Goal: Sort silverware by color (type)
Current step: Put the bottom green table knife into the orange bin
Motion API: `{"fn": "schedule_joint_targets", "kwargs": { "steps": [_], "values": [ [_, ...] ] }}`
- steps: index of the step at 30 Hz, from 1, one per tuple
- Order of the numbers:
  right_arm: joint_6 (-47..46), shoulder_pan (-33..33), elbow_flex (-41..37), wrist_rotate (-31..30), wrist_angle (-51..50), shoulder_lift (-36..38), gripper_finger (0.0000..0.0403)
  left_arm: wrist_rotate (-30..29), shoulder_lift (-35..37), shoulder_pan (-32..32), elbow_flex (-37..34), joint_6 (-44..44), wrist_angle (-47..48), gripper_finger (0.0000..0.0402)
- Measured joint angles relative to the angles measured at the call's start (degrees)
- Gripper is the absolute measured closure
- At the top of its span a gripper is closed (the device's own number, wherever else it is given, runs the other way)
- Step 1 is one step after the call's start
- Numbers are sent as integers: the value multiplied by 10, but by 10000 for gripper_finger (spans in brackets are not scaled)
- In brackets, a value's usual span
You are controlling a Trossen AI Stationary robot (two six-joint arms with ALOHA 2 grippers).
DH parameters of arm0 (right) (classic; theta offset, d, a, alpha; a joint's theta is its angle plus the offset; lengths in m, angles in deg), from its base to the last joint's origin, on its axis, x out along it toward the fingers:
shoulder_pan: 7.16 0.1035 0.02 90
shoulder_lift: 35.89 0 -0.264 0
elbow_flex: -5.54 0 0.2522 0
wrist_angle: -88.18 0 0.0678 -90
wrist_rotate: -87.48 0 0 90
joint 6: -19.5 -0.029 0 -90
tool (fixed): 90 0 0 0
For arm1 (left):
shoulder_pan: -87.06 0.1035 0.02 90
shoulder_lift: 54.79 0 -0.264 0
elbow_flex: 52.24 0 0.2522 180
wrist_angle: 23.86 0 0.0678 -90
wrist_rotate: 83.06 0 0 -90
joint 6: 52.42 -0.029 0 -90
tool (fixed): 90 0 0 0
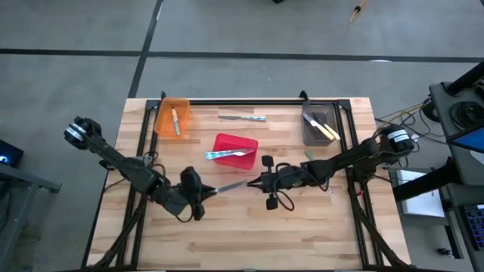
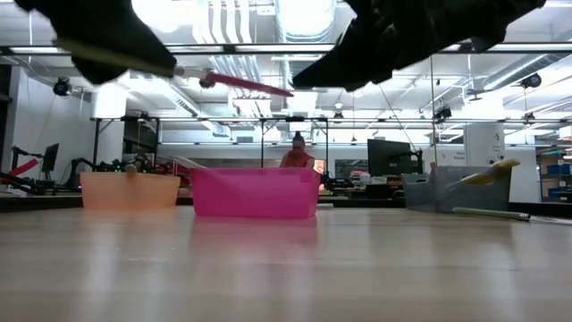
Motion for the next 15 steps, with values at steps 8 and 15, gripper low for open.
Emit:
{"fn": "schedule_joint_targets", "kwargs": {
  "steps": [8, 15],
  "values": [
    [27, 0, 0, -1, -6, 40, 394, -11, 21, 0, 154, 159, 397, 369],
    [44, -8, 0, -5, -6, 62, 394, -9, 17, 3, 268, 325, 720, 369]
  ]
}}
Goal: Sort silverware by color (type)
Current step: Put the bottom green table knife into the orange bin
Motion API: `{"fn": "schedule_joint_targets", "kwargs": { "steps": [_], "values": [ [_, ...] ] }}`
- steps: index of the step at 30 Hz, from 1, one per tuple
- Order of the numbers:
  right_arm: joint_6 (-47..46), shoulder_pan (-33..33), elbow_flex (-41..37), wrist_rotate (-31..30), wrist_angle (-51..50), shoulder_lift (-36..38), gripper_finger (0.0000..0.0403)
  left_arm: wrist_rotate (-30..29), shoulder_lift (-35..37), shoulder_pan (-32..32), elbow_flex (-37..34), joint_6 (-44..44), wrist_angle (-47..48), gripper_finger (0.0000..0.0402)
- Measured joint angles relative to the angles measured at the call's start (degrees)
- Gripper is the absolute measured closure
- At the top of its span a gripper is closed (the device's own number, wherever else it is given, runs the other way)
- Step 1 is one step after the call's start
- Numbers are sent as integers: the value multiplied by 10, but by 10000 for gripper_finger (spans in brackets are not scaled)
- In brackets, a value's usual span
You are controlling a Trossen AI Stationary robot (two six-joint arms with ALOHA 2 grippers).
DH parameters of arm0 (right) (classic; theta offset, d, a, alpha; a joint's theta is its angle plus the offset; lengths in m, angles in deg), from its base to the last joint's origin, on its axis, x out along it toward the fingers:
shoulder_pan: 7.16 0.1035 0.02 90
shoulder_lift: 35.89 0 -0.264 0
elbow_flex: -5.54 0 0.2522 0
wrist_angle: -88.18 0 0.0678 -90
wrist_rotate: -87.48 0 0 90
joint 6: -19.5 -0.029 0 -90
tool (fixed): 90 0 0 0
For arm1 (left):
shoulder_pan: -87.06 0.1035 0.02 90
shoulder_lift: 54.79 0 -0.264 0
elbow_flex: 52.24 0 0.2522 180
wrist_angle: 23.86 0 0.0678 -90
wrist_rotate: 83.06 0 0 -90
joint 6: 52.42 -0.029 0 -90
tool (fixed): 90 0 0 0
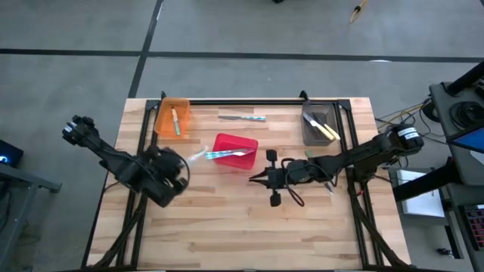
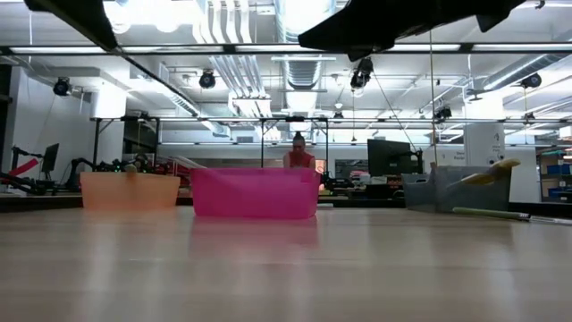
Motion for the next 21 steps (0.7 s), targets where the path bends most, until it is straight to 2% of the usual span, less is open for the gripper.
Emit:
{"fn": "schedule_joint_targets", "kwargs": {
  "steps": [2, 10, 15, 21],
  "values": [
    [3, -6, 0, 0, 0, 3, 394, 1, 1, 7, 19, 36, 62, 369],
    [-11, -28, 0, -1, 1, 18, 394, -3, 51, 97, 0, 18, 59, 369],
    [-5, -42, 0, 0, -1, 25, 394, -35, 67, 188, -30, -4, 60, 369],
    [13, -78, 0, 0, -3, 29, 394, -60, 69, 325, -61, -49, 47, 369]
  ]
}}
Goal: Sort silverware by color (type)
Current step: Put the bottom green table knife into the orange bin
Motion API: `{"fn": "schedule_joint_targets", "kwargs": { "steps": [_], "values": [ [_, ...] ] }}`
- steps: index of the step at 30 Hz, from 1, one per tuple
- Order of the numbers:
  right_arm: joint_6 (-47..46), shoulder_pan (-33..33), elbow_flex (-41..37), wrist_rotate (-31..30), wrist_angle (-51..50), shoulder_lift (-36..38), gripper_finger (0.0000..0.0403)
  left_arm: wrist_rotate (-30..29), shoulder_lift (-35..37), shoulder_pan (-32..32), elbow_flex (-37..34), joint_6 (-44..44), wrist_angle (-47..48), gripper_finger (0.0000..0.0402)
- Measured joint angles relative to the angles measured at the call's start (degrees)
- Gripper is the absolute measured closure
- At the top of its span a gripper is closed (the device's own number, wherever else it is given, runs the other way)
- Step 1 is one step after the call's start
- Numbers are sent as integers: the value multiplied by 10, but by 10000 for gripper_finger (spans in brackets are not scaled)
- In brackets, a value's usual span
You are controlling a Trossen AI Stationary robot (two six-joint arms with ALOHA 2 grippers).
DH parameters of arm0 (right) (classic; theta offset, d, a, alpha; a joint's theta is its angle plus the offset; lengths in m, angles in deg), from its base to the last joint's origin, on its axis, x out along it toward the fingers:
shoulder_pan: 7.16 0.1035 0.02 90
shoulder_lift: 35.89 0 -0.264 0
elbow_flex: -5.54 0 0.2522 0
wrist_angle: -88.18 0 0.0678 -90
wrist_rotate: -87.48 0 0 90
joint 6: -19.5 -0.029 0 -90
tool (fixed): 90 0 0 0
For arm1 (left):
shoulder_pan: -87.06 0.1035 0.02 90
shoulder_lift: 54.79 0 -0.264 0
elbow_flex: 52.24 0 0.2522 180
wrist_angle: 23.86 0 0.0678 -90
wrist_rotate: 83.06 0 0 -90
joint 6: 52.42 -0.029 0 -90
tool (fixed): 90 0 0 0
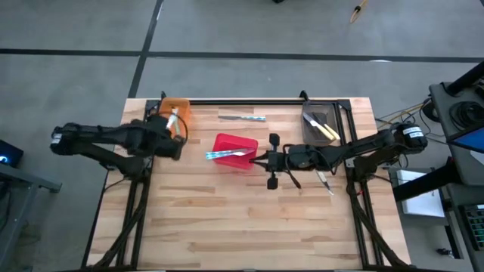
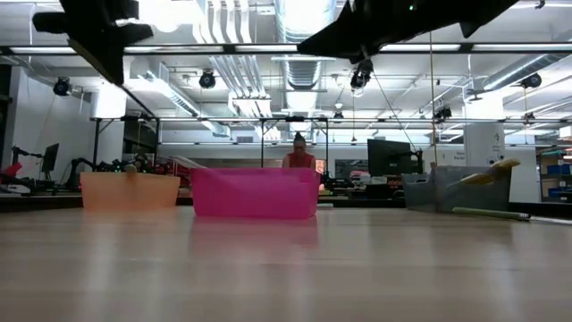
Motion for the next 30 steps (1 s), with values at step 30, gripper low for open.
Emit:
{"fn": "schedule_joint_targets", "kwargs": {
  "steps": [30],
  "values": [
    [84, -159, -2, 37, -129, 48, 394, 53, -122, 293, -61, 47, -197, 369]
  ]
}}
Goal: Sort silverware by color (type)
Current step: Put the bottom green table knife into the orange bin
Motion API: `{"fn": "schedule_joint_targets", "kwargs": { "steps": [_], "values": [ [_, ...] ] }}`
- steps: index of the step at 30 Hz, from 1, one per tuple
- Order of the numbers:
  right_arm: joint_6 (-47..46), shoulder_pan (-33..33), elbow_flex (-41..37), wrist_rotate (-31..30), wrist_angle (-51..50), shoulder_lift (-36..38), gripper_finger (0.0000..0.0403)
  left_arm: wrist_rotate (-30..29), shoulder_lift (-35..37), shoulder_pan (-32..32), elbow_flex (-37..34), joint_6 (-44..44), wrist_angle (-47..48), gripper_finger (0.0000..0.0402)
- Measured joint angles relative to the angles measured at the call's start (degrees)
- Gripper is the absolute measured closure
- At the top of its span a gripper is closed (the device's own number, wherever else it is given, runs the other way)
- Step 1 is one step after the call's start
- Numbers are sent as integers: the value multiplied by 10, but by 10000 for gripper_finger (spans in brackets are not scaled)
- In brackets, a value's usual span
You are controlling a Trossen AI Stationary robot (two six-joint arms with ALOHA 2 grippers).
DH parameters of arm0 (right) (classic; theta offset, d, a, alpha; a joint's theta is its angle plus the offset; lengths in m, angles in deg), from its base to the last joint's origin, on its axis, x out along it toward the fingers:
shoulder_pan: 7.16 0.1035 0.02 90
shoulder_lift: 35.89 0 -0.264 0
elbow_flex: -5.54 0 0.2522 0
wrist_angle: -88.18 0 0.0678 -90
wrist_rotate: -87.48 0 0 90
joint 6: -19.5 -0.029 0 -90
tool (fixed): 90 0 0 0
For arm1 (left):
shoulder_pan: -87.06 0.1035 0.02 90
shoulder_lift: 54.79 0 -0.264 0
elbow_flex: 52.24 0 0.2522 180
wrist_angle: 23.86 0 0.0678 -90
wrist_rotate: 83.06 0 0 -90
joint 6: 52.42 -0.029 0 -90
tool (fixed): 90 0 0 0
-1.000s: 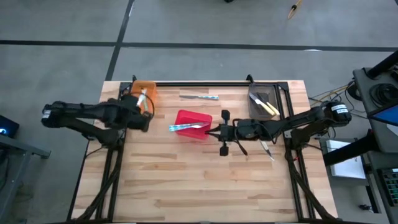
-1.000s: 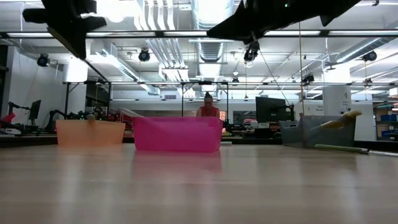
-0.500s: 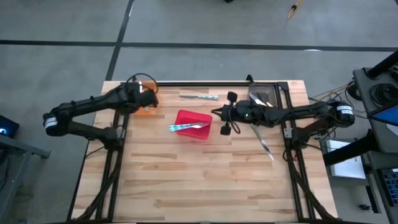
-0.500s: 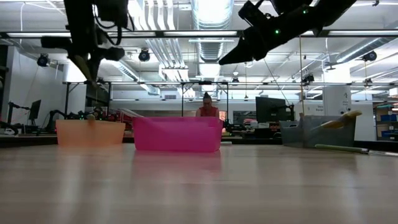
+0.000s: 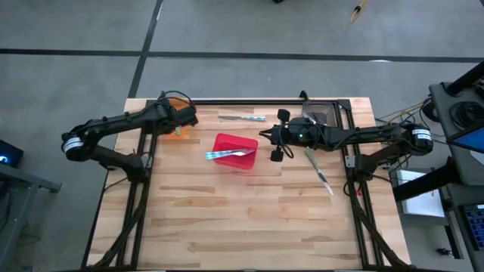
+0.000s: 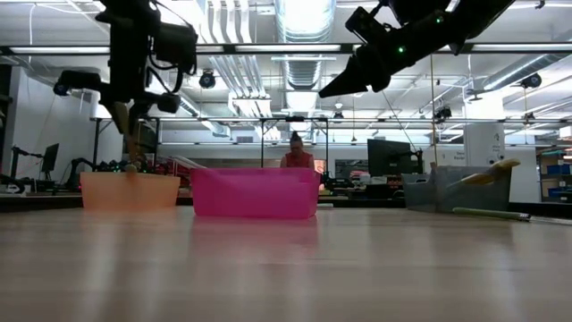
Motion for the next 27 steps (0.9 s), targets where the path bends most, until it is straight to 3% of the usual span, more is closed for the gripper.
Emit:
{"fn": "schedule_joint_targets", "kwargs": {
  "steps": [27],
  "values": [
    [9, 0, 8, -1, 3, 0, 394, 5, -135, 29, 1, 7, -16, 364]
  ]
}}
